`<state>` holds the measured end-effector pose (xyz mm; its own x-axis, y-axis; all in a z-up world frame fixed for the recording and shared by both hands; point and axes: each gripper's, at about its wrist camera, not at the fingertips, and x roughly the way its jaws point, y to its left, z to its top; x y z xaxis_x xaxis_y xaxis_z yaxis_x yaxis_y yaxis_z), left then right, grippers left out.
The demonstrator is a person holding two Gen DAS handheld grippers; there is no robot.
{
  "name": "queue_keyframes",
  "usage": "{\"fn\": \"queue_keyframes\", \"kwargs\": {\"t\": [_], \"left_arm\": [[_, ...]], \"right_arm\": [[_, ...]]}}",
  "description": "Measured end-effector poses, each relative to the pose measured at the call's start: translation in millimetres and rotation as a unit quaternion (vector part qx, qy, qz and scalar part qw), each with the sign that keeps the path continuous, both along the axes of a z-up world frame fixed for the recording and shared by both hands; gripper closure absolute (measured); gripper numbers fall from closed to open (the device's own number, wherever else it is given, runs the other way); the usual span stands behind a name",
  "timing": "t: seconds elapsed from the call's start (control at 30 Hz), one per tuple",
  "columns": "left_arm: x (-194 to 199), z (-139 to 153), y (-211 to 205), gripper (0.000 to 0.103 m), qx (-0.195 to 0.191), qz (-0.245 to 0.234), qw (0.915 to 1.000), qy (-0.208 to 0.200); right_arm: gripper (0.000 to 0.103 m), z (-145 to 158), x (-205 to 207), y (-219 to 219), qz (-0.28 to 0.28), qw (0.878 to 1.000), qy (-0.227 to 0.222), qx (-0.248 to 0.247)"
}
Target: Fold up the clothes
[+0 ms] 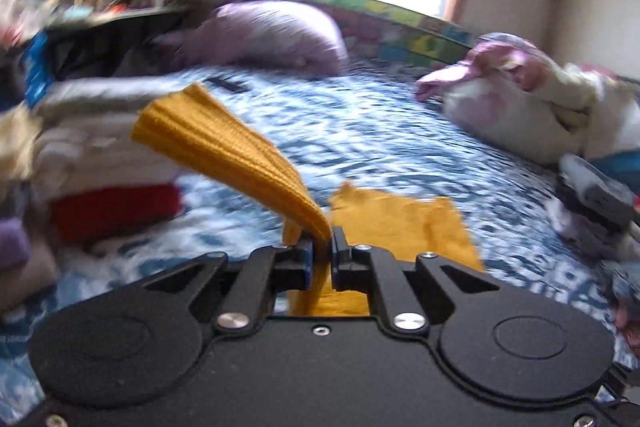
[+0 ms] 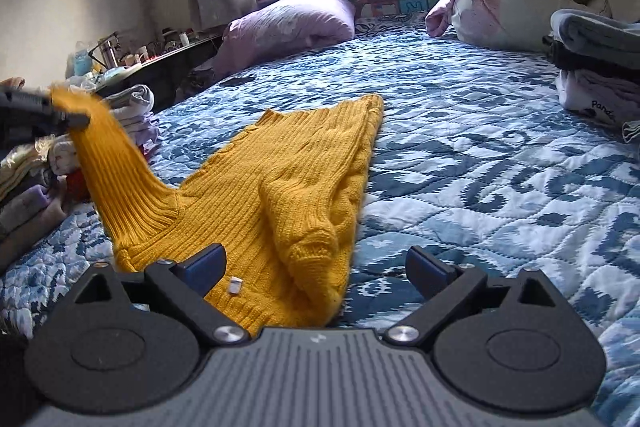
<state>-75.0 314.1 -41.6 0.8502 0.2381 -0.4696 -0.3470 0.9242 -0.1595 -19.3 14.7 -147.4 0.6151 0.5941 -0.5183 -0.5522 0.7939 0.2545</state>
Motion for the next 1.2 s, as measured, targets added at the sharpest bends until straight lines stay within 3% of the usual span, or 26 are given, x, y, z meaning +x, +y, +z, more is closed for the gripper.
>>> {"fn": "queue_keyframes", "kwargs": {"t": [0.27, 0.53, 0.77, 1.0, 1.07, 1.13, 1.2], "left_arm": [[35.5, 9.3, -83.0, 0.097, 0.073, -0.090, 0.9933, 0.003], [63.6, -13.2, -142.7, 0.097, 0.095, -0.147, 0.9844, 0.022], [77.6, -54.0, -183.0, 0.097, 0.109, -0.187, 0.9745, 0.059], [69.4, -86.1, -188.6, 0.097, 0.081, -0.231, 0.9659, 0.082], [64.6, -92.0, -188.7, 0.091, 0.076, -0.247, 0.9623, 0.085], [53.1, -88.0, -183.5, 0.068, 0.073, -0.256, 0.9607, 0.079], [37.3, -79.4, -173.0, 0.067, 0.074, -0.254, 0.9617, 0.071]], "right_arm": [[0.008, 4.9, 4.9, -20.1, -0.005, 1.000, 0.015, 0.024], [0.012, 1.7, 20.8, -61.0, -0.022, 0.990, 0.073, 0.120], [0.012, -6.8, 34.8, -98.0, -0.056, 0.969, 0.113, 0.213], [0.012, -24.5, 50.6, -109.9, -0.083, 0.947, 0.165, 0.264], [0.013, -30.0, 54.2, -103.4, -0.078, 0.944, 0.177, 0.266], [0.016, -35.3, 57.3, -95.7, -0.073, 0.944, 0.187, 0.263], [0.019, -40.7, 60.3, -86.9, -0.068, 0.944, 0.194, 0.258]]}}
